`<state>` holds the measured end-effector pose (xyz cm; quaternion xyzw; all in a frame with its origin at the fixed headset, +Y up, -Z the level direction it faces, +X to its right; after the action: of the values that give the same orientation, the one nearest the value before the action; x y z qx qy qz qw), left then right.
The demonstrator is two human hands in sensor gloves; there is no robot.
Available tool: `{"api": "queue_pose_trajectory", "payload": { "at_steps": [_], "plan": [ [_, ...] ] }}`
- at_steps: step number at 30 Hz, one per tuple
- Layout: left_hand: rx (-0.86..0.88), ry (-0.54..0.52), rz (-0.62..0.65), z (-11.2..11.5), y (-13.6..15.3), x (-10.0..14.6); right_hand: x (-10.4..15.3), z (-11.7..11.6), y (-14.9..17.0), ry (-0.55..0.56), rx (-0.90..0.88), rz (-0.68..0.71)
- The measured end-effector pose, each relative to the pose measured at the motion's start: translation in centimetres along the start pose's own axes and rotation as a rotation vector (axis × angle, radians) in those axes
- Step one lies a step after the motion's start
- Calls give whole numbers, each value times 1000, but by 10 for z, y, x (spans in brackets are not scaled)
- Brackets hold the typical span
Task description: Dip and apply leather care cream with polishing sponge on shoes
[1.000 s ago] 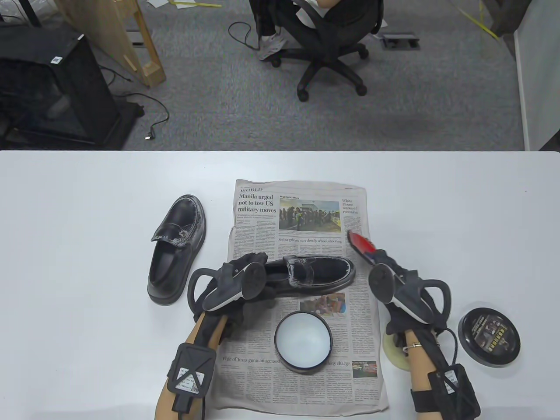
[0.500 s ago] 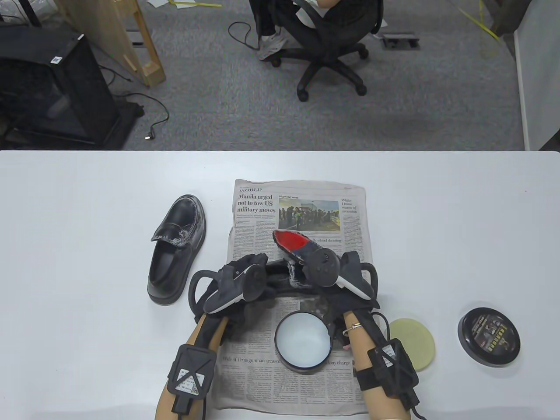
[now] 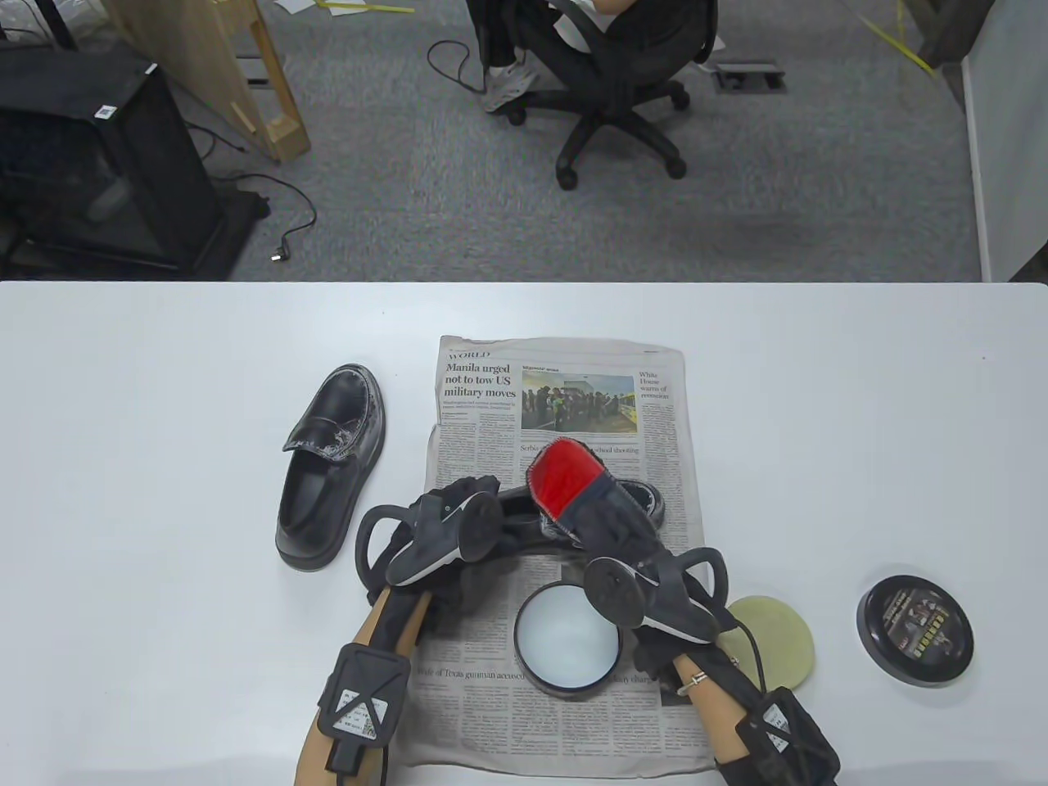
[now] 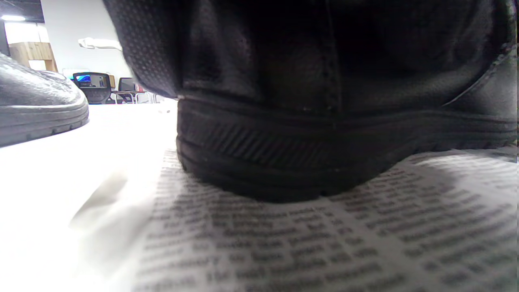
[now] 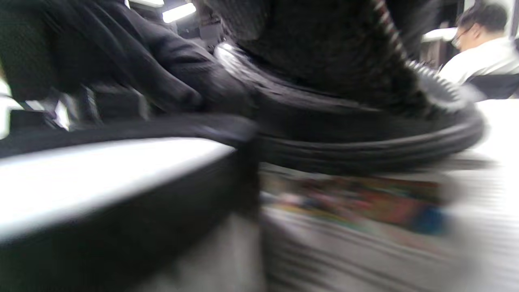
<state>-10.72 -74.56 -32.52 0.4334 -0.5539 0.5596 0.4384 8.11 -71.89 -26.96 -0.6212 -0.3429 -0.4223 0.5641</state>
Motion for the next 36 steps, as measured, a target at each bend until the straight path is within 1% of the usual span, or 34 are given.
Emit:
{"api": "queue_pose_trajectory", "payload": {
  "at_steps": [3,5,7,10,12,15,17,19,21,23,25,27,29,30,31,32,34,36],
  "plan": [
    [-10,0,7,0,-1,0,-20,4,-3,-47,-55,-18],
    [-11,-4,13,0,-1,0,-33,0,3,-90,-143,-53],
    [-16,-6,11,0,-1,0,-46,-7,16,-182,-203,-130],
    [-37,-18,-4,-1,-1,1,-51,-13,40,-212,-195,-245],
    [-31,-23,-10,-1,-1,2,-48,-14,52,-216,-142,-294],
    [-55,-22,-22,-1,-3,1,-36,-15,64,-197,36,-333],
    [-54,-22,-28,-1,-3,1,-21,-14,64,-147,222,-314],
    [-58,-23,-32,-1,-3,1,-9,-13,61,-119,289,-283],
    [-63,-23,-32,-1,-4,1,1,-12,54,-94,294,-229],
    [-56,-24,-27,-1,-4,2,7,-9,44,-81,266,-173],
    [-53,-20,-12,-1,-4,2,9,-5,31,-69,183,-113],
    [-43,-11,4,0,-3,2,4,1,13,-33,35,-48],
    [-36,-7,16,0,-3,3,-7,4,3,-9,-60,-27],
    [-32,-5,19,0,-3,3,-12,5,1,-12,-81,-28],
    [-27,-5,20,0,-3,3,-23,4,1,-44,-98,-48],
    [-25,-6,21,1,-3,3,-27,3,2,-59,-103,-59],
    [-36,-16,13,1,-4,4,-42,-3,12,-141,-118,-137],
    [-45,-19,8,0,-4,4,-47,-8,23,-187,-117,-201]
  ]
}}
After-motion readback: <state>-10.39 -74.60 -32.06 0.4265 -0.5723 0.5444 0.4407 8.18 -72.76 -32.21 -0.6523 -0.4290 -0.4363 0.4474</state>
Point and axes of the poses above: the tracker on the back of each hand, its own y axis roughly to the little-finger side, its own x axis roughly from the fingertips to the wrist, z = x × y, the point moved 2 cm from there along -x, roughly from the wrist to the fingertips, and after that the axes turned 2 degrees about -y, right-handed, at the moved point
